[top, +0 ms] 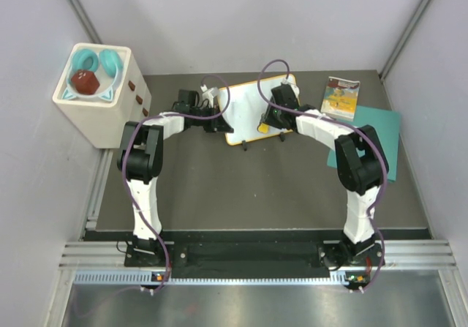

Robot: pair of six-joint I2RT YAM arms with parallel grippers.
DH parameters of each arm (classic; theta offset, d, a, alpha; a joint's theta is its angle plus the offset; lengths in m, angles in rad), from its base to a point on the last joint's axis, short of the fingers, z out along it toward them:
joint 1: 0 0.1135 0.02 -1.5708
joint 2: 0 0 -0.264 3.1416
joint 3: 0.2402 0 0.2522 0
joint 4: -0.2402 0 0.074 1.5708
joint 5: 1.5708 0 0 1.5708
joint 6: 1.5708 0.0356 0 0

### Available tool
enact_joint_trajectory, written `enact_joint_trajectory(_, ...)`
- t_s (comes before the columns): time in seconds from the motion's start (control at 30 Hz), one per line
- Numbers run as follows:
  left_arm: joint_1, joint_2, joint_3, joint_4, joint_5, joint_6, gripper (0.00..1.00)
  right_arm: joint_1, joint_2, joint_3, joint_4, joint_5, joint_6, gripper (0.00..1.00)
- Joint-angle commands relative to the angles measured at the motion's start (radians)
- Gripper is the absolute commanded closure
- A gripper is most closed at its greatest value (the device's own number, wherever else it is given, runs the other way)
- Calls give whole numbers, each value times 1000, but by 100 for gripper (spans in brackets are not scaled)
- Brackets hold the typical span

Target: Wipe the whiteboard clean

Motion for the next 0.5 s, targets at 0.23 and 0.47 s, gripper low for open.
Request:
enact_joint_trajectory(0.23, -26, 68, -27, -122, -266, 116, 100, -115, 40, -12, -160, 250, -3, 100)
enact_joint_trajectory(0.47, -26, 64, -33, -119, -266, 116, 100, -185, 0, -110, -150, 316, 73, 100)
